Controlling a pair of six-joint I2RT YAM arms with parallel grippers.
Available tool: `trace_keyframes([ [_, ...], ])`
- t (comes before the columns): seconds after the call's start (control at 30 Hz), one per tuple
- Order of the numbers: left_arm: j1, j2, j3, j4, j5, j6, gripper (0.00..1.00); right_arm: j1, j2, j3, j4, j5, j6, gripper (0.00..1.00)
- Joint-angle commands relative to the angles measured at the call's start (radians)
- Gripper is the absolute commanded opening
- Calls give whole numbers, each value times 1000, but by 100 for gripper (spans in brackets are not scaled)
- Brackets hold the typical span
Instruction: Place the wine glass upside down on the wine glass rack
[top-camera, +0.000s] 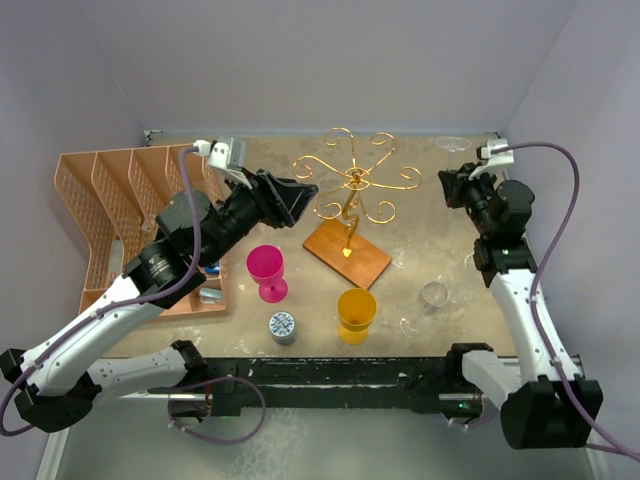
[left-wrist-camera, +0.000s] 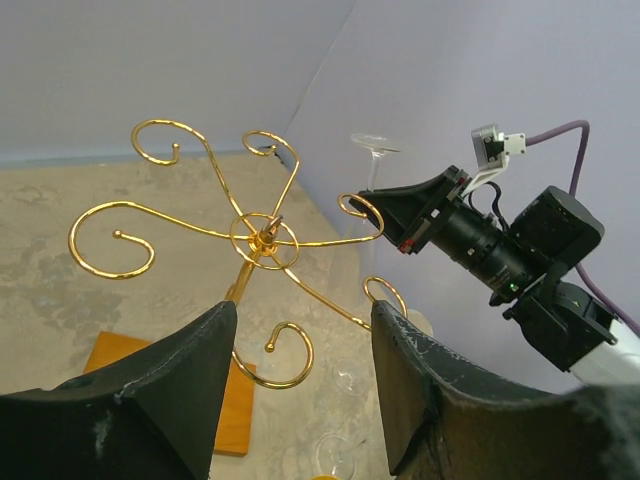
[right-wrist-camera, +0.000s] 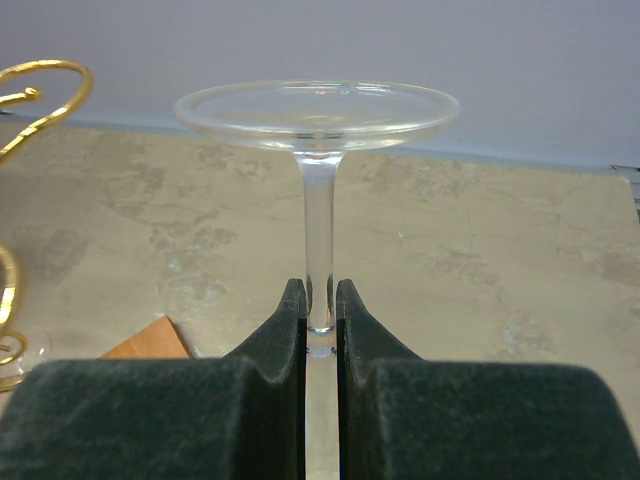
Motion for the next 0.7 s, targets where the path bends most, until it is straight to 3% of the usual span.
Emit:
trace_keyframes([
  [0.0, -3, -9, 12, 1, -11, 10, 54, -51, 56, -9, 200, -286, -68, 0],
  [0.13, -3, -13, 13, -6, -16, 9, 54, -53, 91, -42, 317, -421, -73, 0],
  [0.43, -3, -28, 24, -28, -17, 6, 54, -73, 121, -32, 386, -618, -83, 0],
  [0.67, -3, -25, 29, -30, -15, 0, 54, -88, 126, -63, 423, -622, -70, 0],
])
